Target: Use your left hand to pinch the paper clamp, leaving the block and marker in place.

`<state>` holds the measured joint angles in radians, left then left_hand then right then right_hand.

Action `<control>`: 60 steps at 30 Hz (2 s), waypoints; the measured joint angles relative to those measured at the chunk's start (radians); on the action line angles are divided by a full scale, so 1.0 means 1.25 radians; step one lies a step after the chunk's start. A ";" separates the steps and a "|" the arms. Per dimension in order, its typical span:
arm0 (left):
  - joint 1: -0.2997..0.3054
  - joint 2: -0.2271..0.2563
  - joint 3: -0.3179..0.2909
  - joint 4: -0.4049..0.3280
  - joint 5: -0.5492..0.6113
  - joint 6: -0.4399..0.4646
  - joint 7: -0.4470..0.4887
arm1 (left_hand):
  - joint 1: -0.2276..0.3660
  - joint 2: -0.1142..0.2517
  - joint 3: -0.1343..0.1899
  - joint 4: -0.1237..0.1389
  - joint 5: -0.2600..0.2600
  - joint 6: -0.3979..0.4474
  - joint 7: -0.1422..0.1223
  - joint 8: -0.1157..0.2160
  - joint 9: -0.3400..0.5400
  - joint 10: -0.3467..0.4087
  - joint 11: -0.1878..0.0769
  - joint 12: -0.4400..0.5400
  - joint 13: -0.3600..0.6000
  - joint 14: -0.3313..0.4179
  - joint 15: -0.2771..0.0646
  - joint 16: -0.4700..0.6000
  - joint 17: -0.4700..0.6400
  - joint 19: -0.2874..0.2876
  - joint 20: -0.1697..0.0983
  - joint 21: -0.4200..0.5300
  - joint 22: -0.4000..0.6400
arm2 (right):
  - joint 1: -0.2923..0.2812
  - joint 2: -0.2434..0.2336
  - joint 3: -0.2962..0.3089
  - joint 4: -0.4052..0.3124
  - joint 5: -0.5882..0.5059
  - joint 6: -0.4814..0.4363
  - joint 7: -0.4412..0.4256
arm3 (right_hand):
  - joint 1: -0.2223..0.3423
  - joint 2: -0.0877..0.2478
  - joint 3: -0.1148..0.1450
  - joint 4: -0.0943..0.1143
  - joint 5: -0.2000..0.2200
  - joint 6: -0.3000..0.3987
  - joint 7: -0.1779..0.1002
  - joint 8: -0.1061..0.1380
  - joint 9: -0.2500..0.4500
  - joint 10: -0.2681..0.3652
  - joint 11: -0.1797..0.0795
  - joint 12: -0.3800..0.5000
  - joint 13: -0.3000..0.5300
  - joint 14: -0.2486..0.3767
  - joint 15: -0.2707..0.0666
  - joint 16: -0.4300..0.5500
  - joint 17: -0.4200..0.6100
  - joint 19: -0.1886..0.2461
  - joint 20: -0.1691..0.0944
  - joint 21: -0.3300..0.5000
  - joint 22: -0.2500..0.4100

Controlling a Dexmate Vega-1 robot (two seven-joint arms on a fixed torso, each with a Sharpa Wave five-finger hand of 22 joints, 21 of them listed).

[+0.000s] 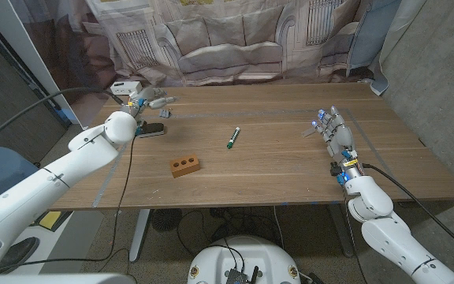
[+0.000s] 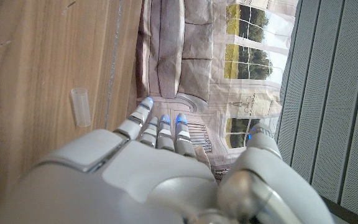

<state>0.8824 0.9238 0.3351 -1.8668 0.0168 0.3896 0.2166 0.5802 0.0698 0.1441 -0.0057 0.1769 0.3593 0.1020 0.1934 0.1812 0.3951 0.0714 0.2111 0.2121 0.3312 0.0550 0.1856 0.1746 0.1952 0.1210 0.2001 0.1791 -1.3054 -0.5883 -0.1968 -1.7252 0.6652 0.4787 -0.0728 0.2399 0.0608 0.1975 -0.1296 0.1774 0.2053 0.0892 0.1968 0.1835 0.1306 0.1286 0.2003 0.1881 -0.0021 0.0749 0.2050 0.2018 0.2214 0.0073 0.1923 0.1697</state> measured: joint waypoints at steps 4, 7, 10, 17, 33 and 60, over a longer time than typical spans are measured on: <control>0.020 -0.001 -0.022 -0.003 -0.036 -0.031 0.013 | -0.004 0.004 0.000 0.000 0.000 0.007 0.001 0.000 0.000 0.007 0.001 0.003 -0.003 0.001 -0.001 0.000 0.000 0.005 -0.005 0.000 0.000 | 0.010 -0.002 0.000 0.010 0.003 0.002 0.008 | 0.000 0.000 0.000 0.000 0.000 0.000 0.000 0.000 0.000 0.000 0.000 0.000 0.000 0.000 0.000 0.000 0.000 0.001 -0.001 0.000 0.000; 0.041 0.000 -0.041 -0.005 -0.063 -0.060 0.019 | -0.009 0.000 -0.004 0.004 0.000 0.012 0.003 0.000 0.000 0.010 -0.001 0.003 -0.003 0.004 0.002 0.000 0.000 0.005 -0.005 0.000 0.000 | 0.016 -0.002 0.000 0.013 0.000 0.006 0.008 | 0.000 0.000 0.000 0.000 0.000 0.000 0.000 0.000 0.000 0.002 0.002 0.000 0.000 0.006 -0.006 0.000 0.000 0.010 -0.010 0.000 0.000; 0.070 0.001 -0.068 -0.009 -0.094 -0.093 0.029 | -0.014 0.005 -0.004 0.004 0.000 0.013 0.004 0.000 0.000 0.010 -0.001 0.003 -0.003 0.004 0.002 0.000 0.000 0.005 -0.005 0.000 0.000 | 0.020 0.000 0.000 0.014 -0.011 0.010 0.003 | 0.000 0.000 0.000 0.000 0.000 0.000 0.000 -0.004 0.000 0.002 0.002 0.000 0.000 0.006 -0.006 0.000 0.000 0.013 -0.013 0.000 0.000; 0.146 -0.008 -0.129 -0.004 -0.163 -0.200 0.044 | -0.022 0.014 -0.006 0.006 0.000 0.005 0.012 0.000 0.000 0.001 0.016 0.003 -0.002 -0.006 0.012 0.000 0.000 0.002 -0.002 0.000 0.000 | 0.023 0.013 -0.001 0.010 -0.052 0.023 -0.033 | 0.000 0.000 0.000 0.000 0.000 0.000 0.000 -0.004 0.000 0.006 -0.003 0.000 0.000 0.009 -0.009 0.000 0.000 0.013 -0.013 0.004 -0.002; 0.217 -0.056 -0.179 0.013 -0.237 -0.376 0.043 | -0.037 0.014 -0.012 0.011 0.000 -0.006 0.008 -0.007 0.000 -0.010 0.027 -0.003 -0.006 -0.018 0.023 0.000 0.000 -0.004 0.004 0.000 0.000 | 0.068 0.009 -0.010 0.028 -0.078 0.026 -0.028 | 0.000 0.000 -0.002 0.002 0.000 0.000 0.000 -0.004 0.000 0.006 -0.003 0.000 0.000 0.016 -0.010 0.000 0.000 0.021 -0.015 0.004 -0.002; 0.153 -0.166 -0.100 0.130 -0.397 -0.546 -0.106 | -0.111 0.001 -0.038 0.038 0.000 -0.083 -0.001 -0.013 -0.004 -0.087 0.024 -0.012 -0.010 -0.091 0.019 -0.003 0.000 -0.066 -0.020 -0.012 0.000 | 0.138 -0.032 -0.032 0.057 -0.105 -0.027 -0.004 | -0.003 -0.012 -0.012 -0.001 0.000 -0.007 0.007 -0.007 0.000 -0.009 -0.003 -0.007 0.000 0.007 -0.013 0.000 0.000 0.019 -0.022 0.002 -0.002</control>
<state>1.0735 0.7158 0.2097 -1.7040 -0.4792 -0.2932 0.0838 0.4417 0.0712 0.0967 0.0415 0.1769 0.2553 0.1013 0.1771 0.1765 0.2859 0.1015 0.1964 0.1998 0.2177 0.0781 0.1816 0.1744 0.1127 0.0963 0.1856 0.1790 -1.1327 -0.6286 -0.2365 -1.6543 0.5343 0.4445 -0.0780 0.2358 0.0461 0.1822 -0.1307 0.1774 0.1960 0.0985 0.1882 0.1836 0.1192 0.1250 0.1920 0.1881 0.0067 0.0588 0.2050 0.2019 0.2446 -0.0196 0.1953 0.1677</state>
